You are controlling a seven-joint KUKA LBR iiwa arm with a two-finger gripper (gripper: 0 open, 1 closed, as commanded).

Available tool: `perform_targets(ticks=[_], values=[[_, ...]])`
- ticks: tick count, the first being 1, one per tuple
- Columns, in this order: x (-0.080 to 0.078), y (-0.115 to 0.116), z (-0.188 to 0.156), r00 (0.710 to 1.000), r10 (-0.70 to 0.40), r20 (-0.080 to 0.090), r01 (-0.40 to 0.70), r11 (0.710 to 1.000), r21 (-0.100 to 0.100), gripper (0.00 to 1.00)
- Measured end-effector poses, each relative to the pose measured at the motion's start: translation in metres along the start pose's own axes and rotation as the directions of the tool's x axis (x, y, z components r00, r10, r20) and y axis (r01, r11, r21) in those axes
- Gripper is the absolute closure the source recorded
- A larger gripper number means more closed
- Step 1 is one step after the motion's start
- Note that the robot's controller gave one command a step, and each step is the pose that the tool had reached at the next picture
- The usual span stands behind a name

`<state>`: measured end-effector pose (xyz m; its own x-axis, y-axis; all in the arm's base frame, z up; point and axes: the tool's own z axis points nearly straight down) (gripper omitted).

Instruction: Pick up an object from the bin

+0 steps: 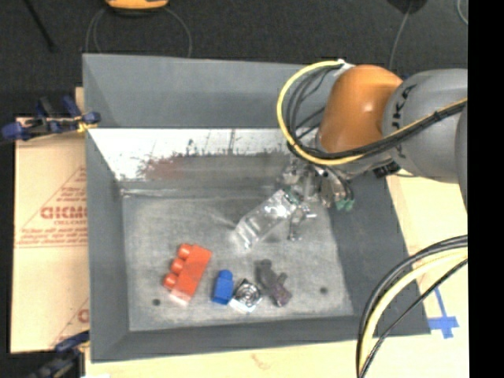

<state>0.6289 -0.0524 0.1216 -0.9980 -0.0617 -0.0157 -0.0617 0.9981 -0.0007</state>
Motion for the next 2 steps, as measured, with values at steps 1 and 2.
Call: perform_targets(ticks=[1,2], values=[[0.0089,0.0023,0.0227,1.000,-0.005,0.000,0.005,1.000,0.000,0.00],[0.0095,0.0020,0.0247,1.000,-0.004,0.000,0.004,1.000,0.001,1.00]])
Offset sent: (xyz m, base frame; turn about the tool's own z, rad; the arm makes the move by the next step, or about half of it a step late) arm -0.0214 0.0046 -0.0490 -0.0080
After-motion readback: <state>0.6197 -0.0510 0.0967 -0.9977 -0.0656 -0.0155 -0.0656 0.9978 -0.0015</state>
